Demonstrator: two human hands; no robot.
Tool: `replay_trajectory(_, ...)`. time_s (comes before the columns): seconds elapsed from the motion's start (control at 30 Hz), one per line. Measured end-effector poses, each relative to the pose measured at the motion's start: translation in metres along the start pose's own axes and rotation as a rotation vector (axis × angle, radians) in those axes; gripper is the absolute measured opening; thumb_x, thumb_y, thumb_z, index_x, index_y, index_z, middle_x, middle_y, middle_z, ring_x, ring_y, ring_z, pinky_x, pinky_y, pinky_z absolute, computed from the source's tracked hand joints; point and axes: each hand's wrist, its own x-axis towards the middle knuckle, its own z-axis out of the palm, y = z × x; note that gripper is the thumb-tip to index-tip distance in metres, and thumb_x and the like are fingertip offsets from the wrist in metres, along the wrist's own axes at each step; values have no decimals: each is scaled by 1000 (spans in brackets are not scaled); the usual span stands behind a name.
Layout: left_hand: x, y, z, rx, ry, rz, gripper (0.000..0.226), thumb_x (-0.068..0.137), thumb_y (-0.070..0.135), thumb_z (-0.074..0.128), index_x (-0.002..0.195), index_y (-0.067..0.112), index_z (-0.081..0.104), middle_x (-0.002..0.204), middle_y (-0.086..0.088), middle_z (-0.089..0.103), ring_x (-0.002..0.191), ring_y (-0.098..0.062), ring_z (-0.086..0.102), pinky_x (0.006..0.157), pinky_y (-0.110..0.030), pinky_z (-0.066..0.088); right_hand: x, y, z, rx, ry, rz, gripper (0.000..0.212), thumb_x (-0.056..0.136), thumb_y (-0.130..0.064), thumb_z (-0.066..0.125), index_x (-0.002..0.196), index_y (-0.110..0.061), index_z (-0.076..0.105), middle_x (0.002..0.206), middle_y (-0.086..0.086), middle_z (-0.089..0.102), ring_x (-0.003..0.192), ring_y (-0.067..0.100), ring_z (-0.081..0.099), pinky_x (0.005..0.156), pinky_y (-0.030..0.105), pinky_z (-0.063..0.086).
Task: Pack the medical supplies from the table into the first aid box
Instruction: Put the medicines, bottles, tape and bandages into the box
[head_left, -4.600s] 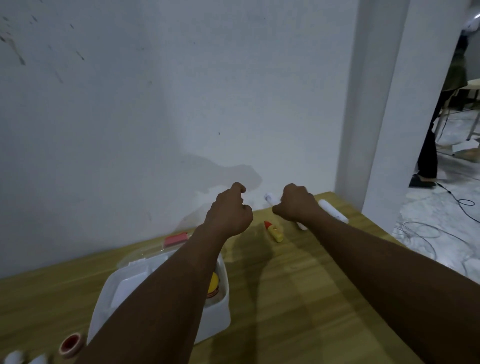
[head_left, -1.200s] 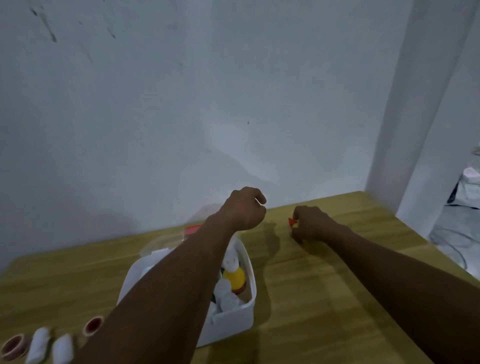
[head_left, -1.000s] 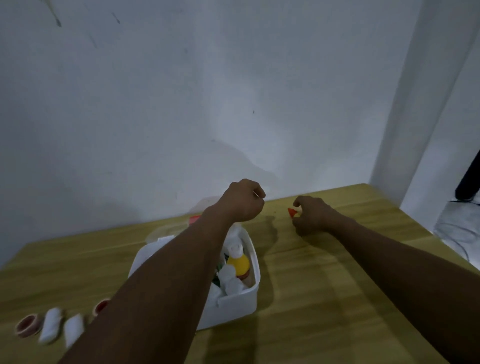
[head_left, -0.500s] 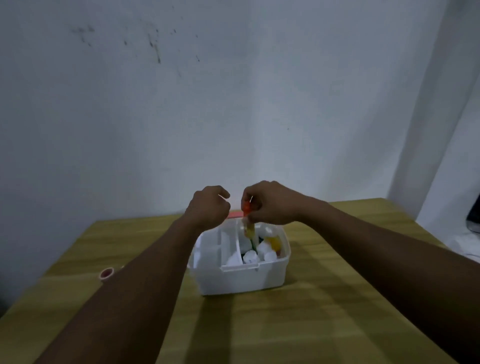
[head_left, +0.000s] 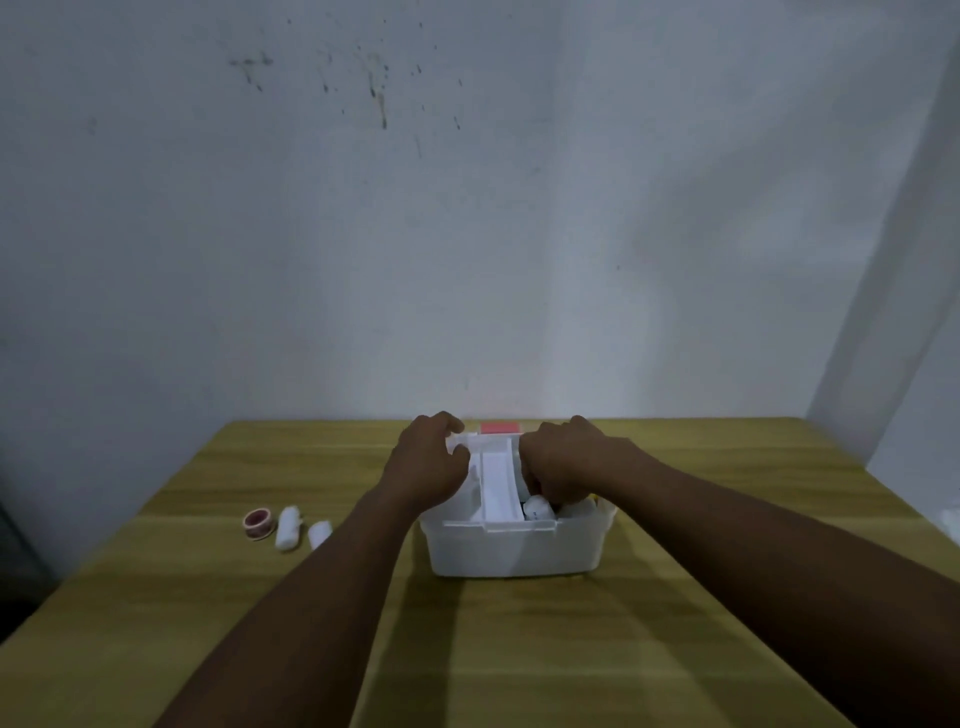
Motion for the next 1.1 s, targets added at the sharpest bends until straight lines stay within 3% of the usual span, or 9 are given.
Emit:
replay_trajectory(0.1,1,-5,2,0,2,1,36,92,21,59,127,16,60,131,-7,59,121,-24,56,98,-31,43,2,9,-2,79,-96,0,25,84,-32,68,108,-25,70,111,-2,69,106,21,59,94,38,40)
replay_trajectory(0.23,1,-10,8,8,31,9,34,91,20,58,125,16,60,129,-7,58,118,-23,55,92,-26,39,-1,18,-6,167,-30,-8,18,79,-28,78,97,-24,79,102,-4,75,97,18,65,85,36,54)
replay_trajectory(0.37,2,-10,10,-14,42,1,33,92,20,58,124,18,60,128,-6,58,116,-23,55,90,-27,39,3,11,9,77,24,4,19,80,-28,75,98,-26,73,108,-1,70,106,20,57,91,39,36)
replay_trajectory(0.43,1,-10,5,-28,35,-8,33,93,22,57,125,18,60,128,-4,59,116,-21,55,91,-27,41,5,11,8,82,7,8,20,80,-28,73,100,-24,70,108,0,68,107,21,57,91,40,34)
replay_trajectory(0.6,-6,-23,-25,-64,67,-30,27,92,22,56,118,19,63,116,-2,64,106,-21,60,92,-37,51,10,12,-29,351,138,-40,23,87,-15,59,102,-19,77,108,1,73,97,21,66,87,38,55)
replay_trajectory(0.83,-26,-75,-87,8,151,-141,30,89,21,58,119,18,63,109,-1,65,100,-21,61,83,-33,50,35,-73,-61,521,223,-229,23,86,-12,60,103,-15,75,103,1,68,94,18,65,78,26,50)
replay_trajectory(1.0,-55,-118,-122,16,171,-261,32,86,20,58,117,21,63,109,-3,64,90,-26,67,78,-45,60,54,-138,-52,518,179,-297,24,86,-14,64,109,-16,71,112,4,66,99,20,64,85,33,55)
replay_trajectory(1.1,-68,-139,-130,39,175,-303,32,84,20,62,116,21,64,112,-5,67,94,-25,67,84,-43,59,64,-162,-44,506,131,-293,28,87,-11,63,113,-13,71,116,7,68,103,23,63,85,33,54)
